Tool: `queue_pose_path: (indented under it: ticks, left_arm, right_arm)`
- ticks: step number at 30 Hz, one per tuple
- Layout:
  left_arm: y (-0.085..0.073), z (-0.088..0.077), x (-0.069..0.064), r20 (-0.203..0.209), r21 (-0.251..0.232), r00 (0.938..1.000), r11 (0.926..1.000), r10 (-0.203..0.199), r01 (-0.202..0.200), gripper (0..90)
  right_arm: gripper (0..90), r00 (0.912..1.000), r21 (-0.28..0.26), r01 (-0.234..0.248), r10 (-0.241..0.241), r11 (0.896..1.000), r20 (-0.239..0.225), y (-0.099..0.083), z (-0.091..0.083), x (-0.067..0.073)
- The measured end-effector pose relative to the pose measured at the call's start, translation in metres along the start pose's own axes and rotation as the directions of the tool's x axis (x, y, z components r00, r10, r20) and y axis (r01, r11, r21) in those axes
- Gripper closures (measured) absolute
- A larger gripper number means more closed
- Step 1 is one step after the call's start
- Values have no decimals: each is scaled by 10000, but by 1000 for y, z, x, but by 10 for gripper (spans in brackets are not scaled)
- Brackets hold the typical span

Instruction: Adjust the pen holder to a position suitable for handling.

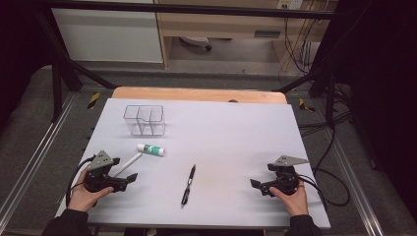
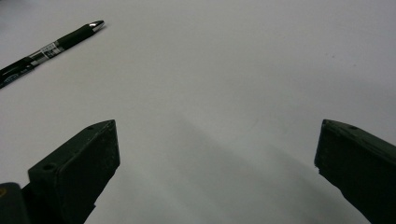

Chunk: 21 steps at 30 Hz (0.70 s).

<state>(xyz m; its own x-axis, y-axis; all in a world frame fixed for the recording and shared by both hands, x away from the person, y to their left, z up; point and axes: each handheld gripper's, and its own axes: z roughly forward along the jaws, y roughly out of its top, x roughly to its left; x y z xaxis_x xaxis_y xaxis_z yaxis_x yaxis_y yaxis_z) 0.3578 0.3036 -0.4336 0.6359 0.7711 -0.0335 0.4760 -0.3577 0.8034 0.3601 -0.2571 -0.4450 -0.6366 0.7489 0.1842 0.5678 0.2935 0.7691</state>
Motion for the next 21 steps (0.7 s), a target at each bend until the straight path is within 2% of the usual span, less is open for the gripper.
queue_pose_path:
  ticks: [13, 20, 21]
  left_arm:
    - [13, 1, -5, 70, -77, 10000, 10000, 26, -26, 73]
    - [32, 4, -10, -112, 42, 9999, 9999, 101, -101, 90]
    - [39, 5, -11, -163, 8, 9998, 10000, 78, -78, 96]
  right_arm:
    - [7, 10000, 8, 53, -53, 10000, 85, 0, -1, 0]
    - [7, 9998, -9, 109, -109, 9999, 148, 0, 0, 0]
    - [7, 9998, 43, 126, -127, 9999, 160, 0, 0, 0]
